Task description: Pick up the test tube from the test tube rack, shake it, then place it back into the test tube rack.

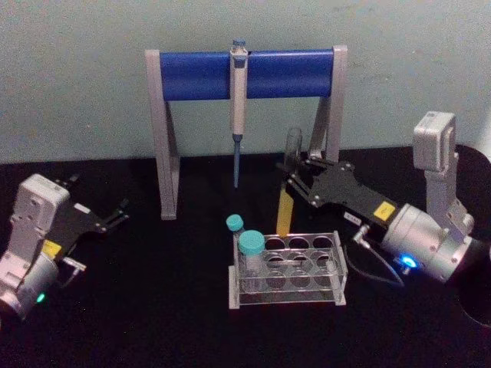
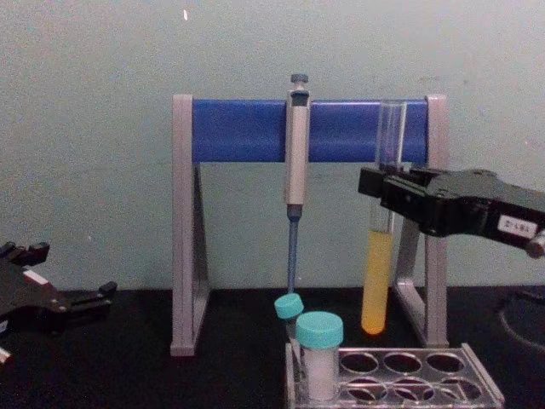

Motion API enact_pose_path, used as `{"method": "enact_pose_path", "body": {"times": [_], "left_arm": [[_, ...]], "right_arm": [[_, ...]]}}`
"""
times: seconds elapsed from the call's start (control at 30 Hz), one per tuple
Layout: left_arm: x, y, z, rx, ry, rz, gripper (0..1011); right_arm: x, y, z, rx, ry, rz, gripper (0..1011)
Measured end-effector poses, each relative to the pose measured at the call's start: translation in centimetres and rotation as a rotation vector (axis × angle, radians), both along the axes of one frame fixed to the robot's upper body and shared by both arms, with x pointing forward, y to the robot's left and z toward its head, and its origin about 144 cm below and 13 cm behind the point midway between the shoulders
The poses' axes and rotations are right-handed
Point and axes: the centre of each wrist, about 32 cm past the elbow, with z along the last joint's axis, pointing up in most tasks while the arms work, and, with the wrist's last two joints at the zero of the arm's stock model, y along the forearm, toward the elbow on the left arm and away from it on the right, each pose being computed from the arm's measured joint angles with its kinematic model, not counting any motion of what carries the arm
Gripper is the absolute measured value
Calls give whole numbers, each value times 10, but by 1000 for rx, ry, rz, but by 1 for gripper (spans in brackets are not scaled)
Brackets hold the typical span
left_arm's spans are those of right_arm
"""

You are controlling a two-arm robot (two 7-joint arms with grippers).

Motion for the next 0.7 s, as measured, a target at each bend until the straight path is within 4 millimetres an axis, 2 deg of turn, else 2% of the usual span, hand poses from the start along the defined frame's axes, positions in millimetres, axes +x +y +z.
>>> {"method": "enact_pose_path", "body": {"times": [0.27,0.7], "left_arm": [[0,0,0,0,0,0,1010],[0,0,0,0,0,0,1010]], "right_arm": [[26,0,2,9,-29,-23,223],[30,-11,3,-4,-36,-73,223]]}}
